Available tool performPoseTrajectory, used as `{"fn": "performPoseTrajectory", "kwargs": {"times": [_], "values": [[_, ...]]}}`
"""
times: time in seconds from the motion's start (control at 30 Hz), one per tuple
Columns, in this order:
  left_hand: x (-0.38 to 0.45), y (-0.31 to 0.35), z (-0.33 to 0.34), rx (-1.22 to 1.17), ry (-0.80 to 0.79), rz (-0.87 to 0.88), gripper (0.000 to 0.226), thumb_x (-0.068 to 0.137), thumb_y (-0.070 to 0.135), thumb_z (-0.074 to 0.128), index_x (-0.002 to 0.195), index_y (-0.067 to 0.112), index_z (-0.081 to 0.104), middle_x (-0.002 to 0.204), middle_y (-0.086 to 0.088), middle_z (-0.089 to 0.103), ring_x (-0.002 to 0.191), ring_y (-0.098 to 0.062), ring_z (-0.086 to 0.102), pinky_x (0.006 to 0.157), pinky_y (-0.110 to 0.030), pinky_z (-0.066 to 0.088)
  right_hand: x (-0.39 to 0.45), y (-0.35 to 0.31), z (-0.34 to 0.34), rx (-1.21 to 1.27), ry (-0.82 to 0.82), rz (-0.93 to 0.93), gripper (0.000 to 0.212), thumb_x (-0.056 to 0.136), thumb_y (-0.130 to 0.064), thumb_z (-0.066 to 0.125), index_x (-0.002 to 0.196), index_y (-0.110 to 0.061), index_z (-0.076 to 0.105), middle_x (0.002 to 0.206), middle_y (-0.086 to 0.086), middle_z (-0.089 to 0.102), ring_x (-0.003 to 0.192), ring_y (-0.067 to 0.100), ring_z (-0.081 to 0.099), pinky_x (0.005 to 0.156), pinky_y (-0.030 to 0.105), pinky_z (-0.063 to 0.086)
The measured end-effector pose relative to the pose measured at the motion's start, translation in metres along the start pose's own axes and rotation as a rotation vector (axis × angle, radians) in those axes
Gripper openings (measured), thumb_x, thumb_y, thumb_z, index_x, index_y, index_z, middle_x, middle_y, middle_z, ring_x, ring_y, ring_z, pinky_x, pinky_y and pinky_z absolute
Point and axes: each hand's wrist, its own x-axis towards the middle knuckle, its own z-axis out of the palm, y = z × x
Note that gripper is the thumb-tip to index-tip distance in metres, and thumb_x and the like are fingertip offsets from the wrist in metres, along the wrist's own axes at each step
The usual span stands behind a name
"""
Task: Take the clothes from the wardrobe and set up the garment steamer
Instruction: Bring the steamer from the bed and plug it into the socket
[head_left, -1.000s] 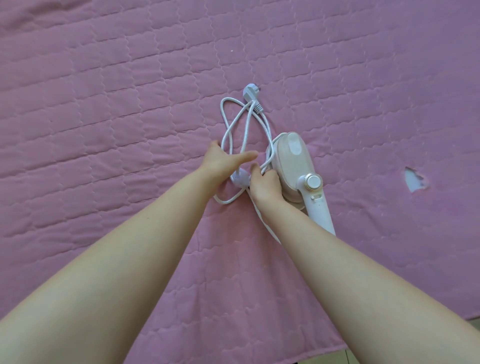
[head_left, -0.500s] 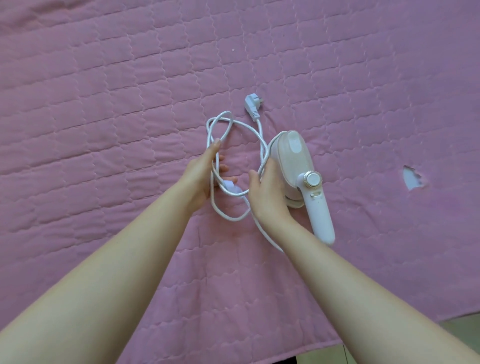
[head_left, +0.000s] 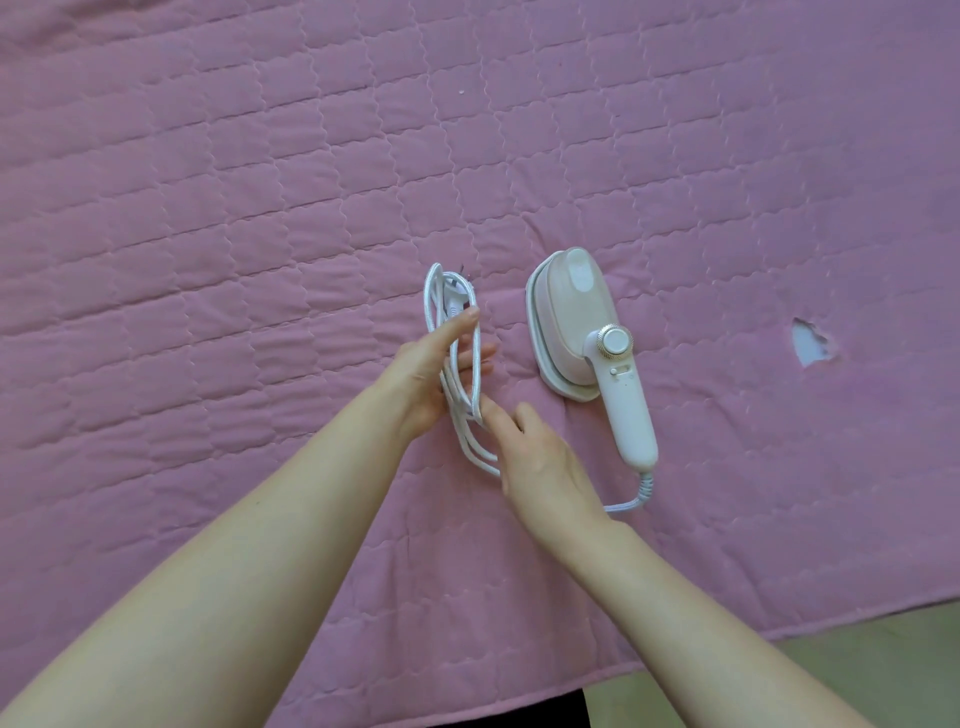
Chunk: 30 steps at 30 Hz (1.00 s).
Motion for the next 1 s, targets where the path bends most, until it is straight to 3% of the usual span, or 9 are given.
{"fn": "performPoseTrajectory", "kwargs": {"times": [0.13, 0.23, 0.37, 0.4, 0.5, 0.63, 0.83, 0.93, 1.0], "values": [[-0.002, -0.009, 0.006, -0.090, 0.045, 0.063, 0.018, 0.087, 0.023, 0.066, 0.099, 0.010, 0.063, 0.091, -0.009, 0.072, 0.077, -0.023, 0.070, 0.080, -0.037, 0.056, -0.008, 0.002, 0.001, -0.054, 0.063, 0.017, 0.071, 0.080, 0.008, 0.047, 0.141, -0.028, 0.040, 0.082, 0.001, 0.028, 0.064, 0.025, 0.031, 0.059, 0.034, 0.028], [-0.002, -0.012, 0.007, -0.087, 0.087, 0.112, 0.011, 0.090, 0.011, 0.053, 0.099, 0.005, 0.057, 0.084, -0.008, 0.072, 0.066, -0.021, 0.068, 0.073, -0.034, 0.057, -0.011, 0.003, 0.002, -0.071, 0.034, 0.047, 0.065, 0.082, 0.005, 0.049, 0.139, -0.025, 0.040, 0.084, 0.000, 0.030, 0.066, 0.026, 0.035, 0.060, 0.034, 0.029], [-0.006, -0.014, 0.009, 0.025, 0.115, 0.156, 0.010, 0.092, 0.007, 0.044, 0.087, 0.007, 0.053, 0.069, -0.003, 0.055, 0.045, -0.013, 0.052, 0.059, -0.030, 0.048, -0.023, 0.005, -0.002, -0.022, 0.038, 0.001, 0.013, 0.089, -0.005, 0.050, 0.101, -0.007, 0.055, 0.090, 0.009, 0.045, 0.081, 0.035, 0.052, 0.057, 0.037, 0.034], [-0.007, -0.015, 0.009, 0.037, 0.139, 0.165, 0.012, 0.093, 0.007, 0.043, 0.085, 0.008, 0.052, 0.068, -0.003, 0.051, 0.042, -0.012, 0.049, 0.057, -0.029, 0.046, -0.027, 0.006, -0.006, -0.007, 0.049, -0.003, 0.009, 0.092, -0.009, 0.049, 0.098, -0.008, 0.055, 0.092, 0.009, 0.048, 0.085, 0.033, 0.052, 0.059, 0.038, 0.038], [-0.007, -0.015, 0.011, 0.004, 0.153, 0.197, 0.016, 0.097, 0.008, 0.044, 0.081, 0.012, 0.048, 0.063, -0.001, 0.045, 0.041, -0.010, 0.041, 0.049, -0.024, 0.044, -0.035, 0.009, -0.021, 0.031, 0.065, -0.014, 0.020, 0.095, -0.014, 0.048, 0.112, -0.013, 0.059, 0.105, 0.004, 0.055, 0.096, 0.025, 0.051, 0.072, 0.039, 0.048], [-0.003, -0.016, 0.015, 0.087, 0.193, 0.247, 0.009, 0.100, 0.017, 0.045, 0.091, 0.015, 0.049, 0.060, 0.003, 0.041, 0.042, -0.008, 0.036, 0.050, -0.023, 0.038, -0.040, 0.018, -0.045, 0.078, 0.149, 0.010, 0.025, 0.093, -0.010, 0.050, 0.116, -0.012, 0.060, 0.109, 0.003, 0.058, 0.102, 0.023, 0.053, 0.084, 0.038, 0.048], [0.006, -0.016, 0.023, 0.211, 0.238, 0.325, 0.015, 0.098, 0.021, 0.049, 0.083, 0.022, 0.049, 0.060, 0.003, 0.039, 0.045, -0.010, 0.034, 0.050, -0.026, 0.037, -0.036, 0.036, -0.070, 0.055, 0.334, 0.118, 0.025, 0.089, -0.005, 0.053, 0.112, -0.009, 0.061, 0.102, 0.008, 0.059, 0.093, 0.031, 0.054, 0.074, 0.041, 0.047], [0.013, -0.016, 0.028, 0.248, 0.288, 0.328, 0.016, 0.092, 0.019, 0.059, 0.078, 0.020, 0.050, 0.058, 0.004, 0.039, 0.046, -0.012, 0.034, 0.050, -0.026, 0.038, -0.032, 0.044, -0.076, 0.067, 0.410, 0.224, 0.030, 0.089, -0.009, 0.056, 0.118, -0.009, 0.057, 0.109, 0.009, 0.055, 0.099, 0.030, 0.049, 0.081, 0.034, 0.038], [0.020, -0.017, 0.034, 0.265, 0.315, 0.308, 0.022, 0.091, 0.014, 0.057, 0.073, 0.017, 0.046, 0.056, 0.003, 0.039, 0.043, -0.011, 0.034, 0.049, -0.024, 0.038, -0.029, 0.049, -0.076, 0.093, 0.371, 0.309, 0.036, 0.091, -0.016, 0.057, 0.126, -0.009, 0.051, 0.116, 0.010, 0.051, 0.105, 0.030, 0.046, 0.088, 0.034, 0.035]]}}
